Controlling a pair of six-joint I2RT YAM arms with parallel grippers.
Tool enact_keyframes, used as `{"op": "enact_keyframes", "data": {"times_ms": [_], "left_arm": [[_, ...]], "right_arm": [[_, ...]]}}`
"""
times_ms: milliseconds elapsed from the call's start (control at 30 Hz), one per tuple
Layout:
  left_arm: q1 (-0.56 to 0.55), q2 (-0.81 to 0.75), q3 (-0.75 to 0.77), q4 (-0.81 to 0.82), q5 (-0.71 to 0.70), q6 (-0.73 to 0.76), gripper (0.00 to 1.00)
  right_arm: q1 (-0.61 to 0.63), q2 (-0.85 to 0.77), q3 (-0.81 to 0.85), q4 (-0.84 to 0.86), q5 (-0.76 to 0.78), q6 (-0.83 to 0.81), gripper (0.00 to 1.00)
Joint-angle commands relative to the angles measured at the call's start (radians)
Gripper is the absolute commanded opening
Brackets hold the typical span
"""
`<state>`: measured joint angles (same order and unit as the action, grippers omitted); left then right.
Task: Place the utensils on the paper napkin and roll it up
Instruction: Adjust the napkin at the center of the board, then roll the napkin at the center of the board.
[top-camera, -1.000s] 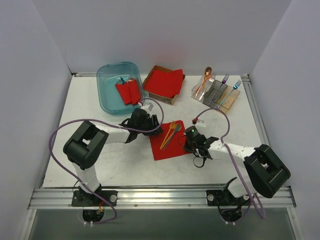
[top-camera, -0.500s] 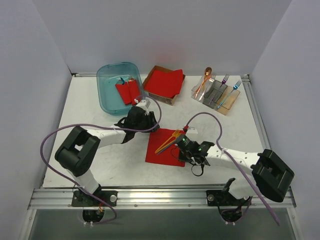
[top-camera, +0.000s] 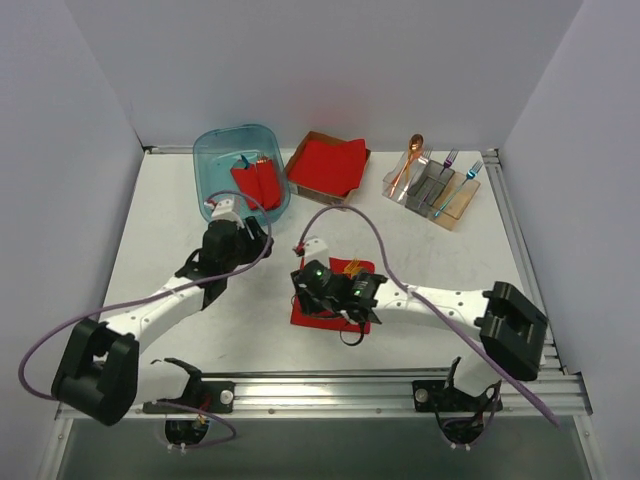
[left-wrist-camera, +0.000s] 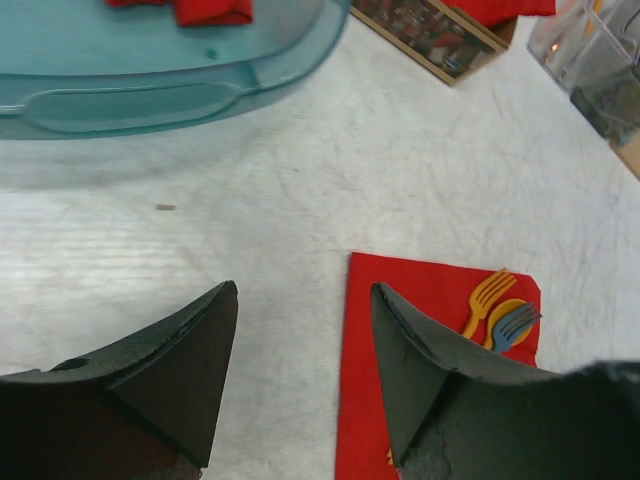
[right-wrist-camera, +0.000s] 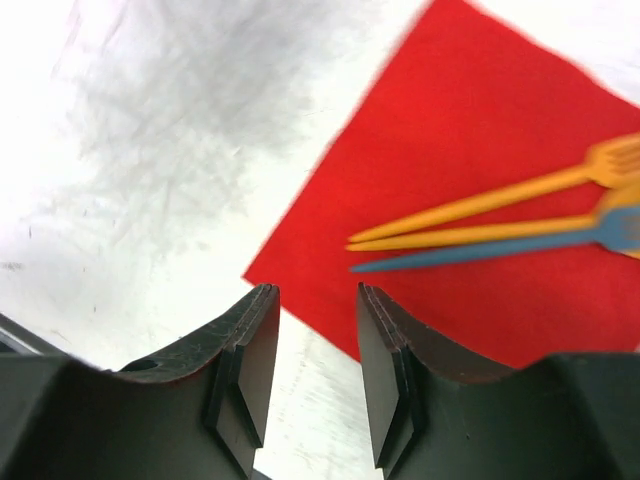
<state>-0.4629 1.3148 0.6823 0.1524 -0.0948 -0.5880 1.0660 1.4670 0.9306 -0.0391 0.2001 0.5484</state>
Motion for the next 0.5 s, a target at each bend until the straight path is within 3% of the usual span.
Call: {"op": "enact_keyframes", "data": {"times_ms": [0, 100, 233, 467], "left_arm": [[0.047, -0.135, -0.087, 0.048, -0.025, -0.036, 0.65], [0.059, -0.215, -0.122, 0.041, -0.068, -0.061, 0.97], [0.067, -0.285, -0.148, -0.013, -0.172, -0.099, 0.94], [0.070, -0.387, -0.236, 0.062, -0.187, -0.118, 0.94]], "right_arm": [[0.075, 0.114, 0.100, -0.028, 0.082, -0.070, 0.38], [0.140, 0.228, 0.197, -0.082, 0.136, -0.085, 0.38], [0.190, 0.376, 0.298, -0.157, 0.191, -0.087, 0.39], [0.221, 0.443, 0.352, -0.194, 0.220, -0.067, 0.40]]}}
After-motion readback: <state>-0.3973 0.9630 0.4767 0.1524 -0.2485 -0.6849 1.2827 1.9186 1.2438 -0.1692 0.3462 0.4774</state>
